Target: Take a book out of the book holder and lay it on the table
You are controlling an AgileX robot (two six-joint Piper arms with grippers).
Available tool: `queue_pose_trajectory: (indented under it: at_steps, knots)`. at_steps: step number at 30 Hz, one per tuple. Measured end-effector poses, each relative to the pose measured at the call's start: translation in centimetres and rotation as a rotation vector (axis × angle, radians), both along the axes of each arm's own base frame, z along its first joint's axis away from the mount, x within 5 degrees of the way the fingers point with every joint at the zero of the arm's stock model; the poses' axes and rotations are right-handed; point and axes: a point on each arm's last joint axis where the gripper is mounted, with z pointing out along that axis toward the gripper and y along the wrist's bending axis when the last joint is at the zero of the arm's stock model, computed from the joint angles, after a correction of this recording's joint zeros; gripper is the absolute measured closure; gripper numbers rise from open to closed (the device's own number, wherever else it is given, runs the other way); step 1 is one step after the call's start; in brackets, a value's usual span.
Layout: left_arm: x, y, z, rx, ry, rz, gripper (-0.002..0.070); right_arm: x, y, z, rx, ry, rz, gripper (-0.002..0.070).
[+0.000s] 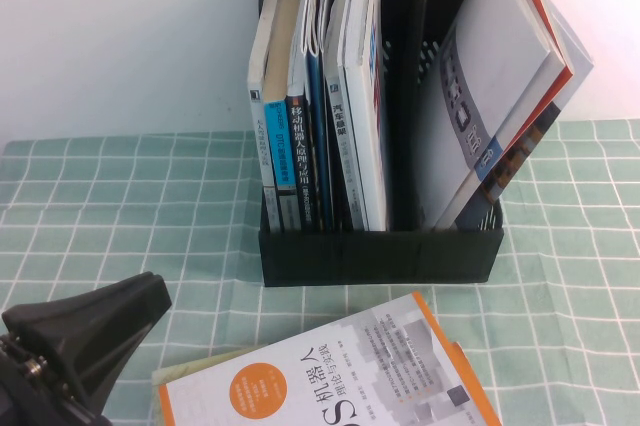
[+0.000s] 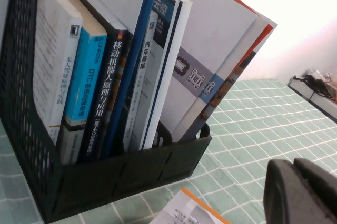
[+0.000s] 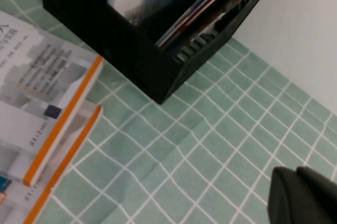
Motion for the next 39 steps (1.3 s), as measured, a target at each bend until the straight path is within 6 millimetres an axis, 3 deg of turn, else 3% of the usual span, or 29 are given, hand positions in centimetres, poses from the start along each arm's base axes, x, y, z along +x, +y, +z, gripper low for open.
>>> queue_pose_trajectory:
  at_steps: [9, 23, 28, 32, 39]
  knots:
    - [0.0, 0.0, 0.0, 0.004, -0.003, -0.001, 0.0678, -2.2, -3.1, -5.7, 0.259, -0.044, 0.002, 0.0678]
    - [-0.1, 0.1, -0.7, 0.021, 0.016, 0.001, 0.0678, -2.3, -3.3, -5.8, 0.292, -0.05, 0.001, 0.0678]
    - [-1.2, 1.3, -0.8, -0.021, -0.032, 0.011, 0.0678, -2.3, -3.3, -5.8, 0.294, -0.051, 0.001, 0.0678]
    - [-2.4, 3.2, -2.5, -0.062, -0.085, 0.1, 0.0678, -2.3, -3.3, -5.8, 0.294, -0.051, 0.001, 0.0678]
    - [-3.4, 5.9, -7.9, 0.03, -0.179, 0.379, 0.0678, -2.3, -3.3, -5.8, 0.294, -0.051, 0.001, 0.0678]
